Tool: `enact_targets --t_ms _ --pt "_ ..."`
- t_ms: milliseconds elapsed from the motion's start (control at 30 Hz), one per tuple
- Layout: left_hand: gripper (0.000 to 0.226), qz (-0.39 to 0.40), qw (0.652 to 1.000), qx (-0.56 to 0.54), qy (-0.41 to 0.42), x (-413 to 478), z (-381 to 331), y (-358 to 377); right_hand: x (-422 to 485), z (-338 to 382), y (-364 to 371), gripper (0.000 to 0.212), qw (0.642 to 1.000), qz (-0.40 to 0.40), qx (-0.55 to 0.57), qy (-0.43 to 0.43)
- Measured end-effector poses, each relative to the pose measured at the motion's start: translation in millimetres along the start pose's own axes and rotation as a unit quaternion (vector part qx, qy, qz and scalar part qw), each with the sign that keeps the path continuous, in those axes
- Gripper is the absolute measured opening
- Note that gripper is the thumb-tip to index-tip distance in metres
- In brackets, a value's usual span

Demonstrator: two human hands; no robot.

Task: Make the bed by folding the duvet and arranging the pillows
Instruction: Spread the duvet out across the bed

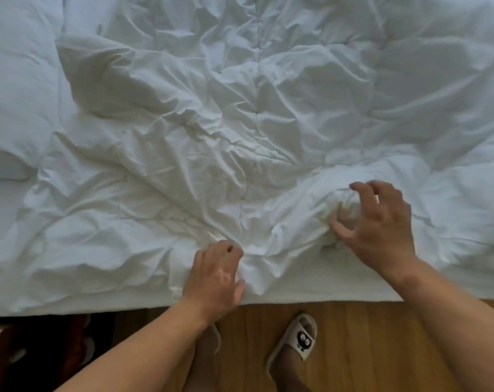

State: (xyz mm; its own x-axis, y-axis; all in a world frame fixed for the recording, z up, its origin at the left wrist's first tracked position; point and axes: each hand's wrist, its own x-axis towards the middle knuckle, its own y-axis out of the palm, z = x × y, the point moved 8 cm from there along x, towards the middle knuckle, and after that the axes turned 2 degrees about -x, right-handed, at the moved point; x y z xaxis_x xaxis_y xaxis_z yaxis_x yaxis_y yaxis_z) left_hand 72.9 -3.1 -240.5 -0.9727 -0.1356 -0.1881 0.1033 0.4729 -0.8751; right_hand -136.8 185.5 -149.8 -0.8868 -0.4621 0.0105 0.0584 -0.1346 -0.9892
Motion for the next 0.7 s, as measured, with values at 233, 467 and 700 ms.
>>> enact_targets --t_ms 233,467,700 --pt "0.102 0.145 0.984 0.026 -0.103 71.5 -92.8 62.8 -70.5 -137.1 72.1 0.088 0.944 0.294 -0.149 0.021" --pt "0.043 0.157 0.98 0.052 -0.107 102.3 -97.4 75.7 -1.5 -221.7 -9.3 0.026 0.938 0.292 -0.188 0.012" --pt "0.06 0.236 0.943 0.148 -0.181 100.3 -113.9 101.9 -41.4 -250.0 -18.0 0.076 0.992 0.076 0.083 0.065"
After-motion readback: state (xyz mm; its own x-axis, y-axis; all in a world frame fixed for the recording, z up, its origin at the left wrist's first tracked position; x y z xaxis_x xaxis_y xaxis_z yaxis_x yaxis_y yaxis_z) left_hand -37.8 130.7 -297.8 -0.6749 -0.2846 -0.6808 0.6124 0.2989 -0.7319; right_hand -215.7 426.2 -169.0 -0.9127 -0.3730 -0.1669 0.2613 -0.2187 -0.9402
